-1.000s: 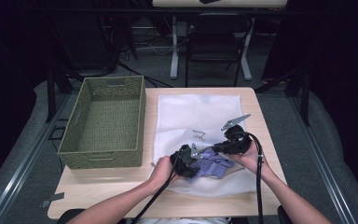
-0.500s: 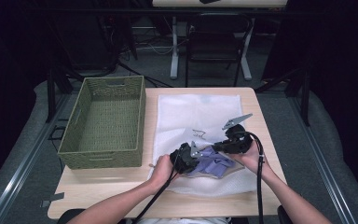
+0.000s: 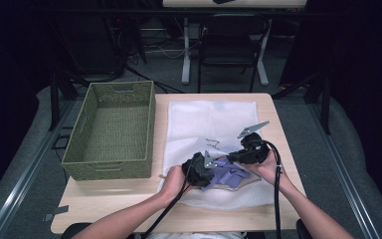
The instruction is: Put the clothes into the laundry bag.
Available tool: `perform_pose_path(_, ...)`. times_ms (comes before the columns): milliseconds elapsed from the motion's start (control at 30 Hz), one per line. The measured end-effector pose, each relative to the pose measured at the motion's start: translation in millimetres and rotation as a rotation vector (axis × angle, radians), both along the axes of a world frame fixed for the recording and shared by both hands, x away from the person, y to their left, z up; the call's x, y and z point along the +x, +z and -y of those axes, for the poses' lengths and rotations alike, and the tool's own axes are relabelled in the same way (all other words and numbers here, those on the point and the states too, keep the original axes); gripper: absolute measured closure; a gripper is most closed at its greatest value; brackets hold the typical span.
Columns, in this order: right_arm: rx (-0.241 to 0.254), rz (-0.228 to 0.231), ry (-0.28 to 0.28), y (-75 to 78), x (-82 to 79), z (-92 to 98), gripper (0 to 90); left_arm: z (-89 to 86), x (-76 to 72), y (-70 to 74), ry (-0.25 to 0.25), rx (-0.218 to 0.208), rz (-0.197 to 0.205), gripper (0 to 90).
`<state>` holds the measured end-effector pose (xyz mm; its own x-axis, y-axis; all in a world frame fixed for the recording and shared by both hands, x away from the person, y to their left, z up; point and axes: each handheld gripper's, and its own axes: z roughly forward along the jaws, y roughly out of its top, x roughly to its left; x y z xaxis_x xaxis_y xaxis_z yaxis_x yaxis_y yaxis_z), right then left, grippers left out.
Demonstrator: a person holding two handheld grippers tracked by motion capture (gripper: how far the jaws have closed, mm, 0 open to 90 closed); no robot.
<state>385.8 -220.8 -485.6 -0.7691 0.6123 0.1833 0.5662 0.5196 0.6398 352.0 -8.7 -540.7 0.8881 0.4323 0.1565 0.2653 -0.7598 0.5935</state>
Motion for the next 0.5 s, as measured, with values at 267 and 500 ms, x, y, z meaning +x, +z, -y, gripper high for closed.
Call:
perform_pose_path(267, 0.002, -0.002, -0.008, 0.8, 1.1, 0.6, 87.4, 13.0, -6.6, 7.6, -0.061, -0.046, -0.004, 31.1)
perform_pose_path(500, -0.007, -0.026, -0.008, -3.9, 2.8, -1.1, 87.4, 23.3, 0.6, -9.6, -0.070, -0.018, -0.017, 42.1)
